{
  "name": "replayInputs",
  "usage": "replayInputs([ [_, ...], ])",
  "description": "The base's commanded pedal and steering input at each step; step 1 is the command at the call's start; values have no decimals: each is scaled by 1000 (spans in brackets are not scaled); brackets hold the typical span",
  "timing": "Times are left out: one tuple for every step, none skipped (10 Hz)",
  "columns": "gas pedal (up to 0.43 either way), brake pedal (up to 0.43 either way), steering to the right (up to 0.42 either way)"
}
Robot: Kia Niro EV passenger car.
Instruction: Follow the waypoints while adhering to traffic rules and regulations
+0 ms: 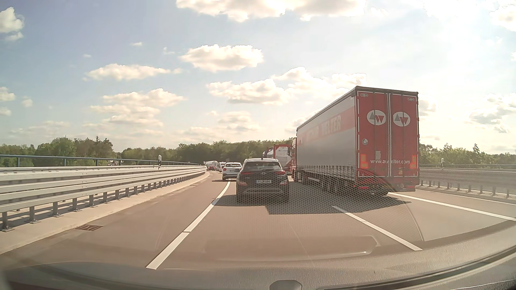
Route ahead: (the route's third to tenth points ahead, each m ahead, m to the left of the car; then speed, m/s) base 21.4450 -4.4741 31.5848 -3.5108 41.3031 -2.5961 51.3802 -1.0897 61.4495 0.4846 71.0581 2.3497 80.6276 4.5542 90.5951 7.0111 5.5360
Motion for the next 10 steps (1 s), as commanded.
replayInputs([
  [87,0,-12],
  [87,0,-12],
  [87,0,-13],
  [87,0,-12],
  [87,0,-12],
  [87,0,-12],
  [87,0,-12],
  [87,0,-12],
  [87,0,-12],
  [87,0,-12],
])
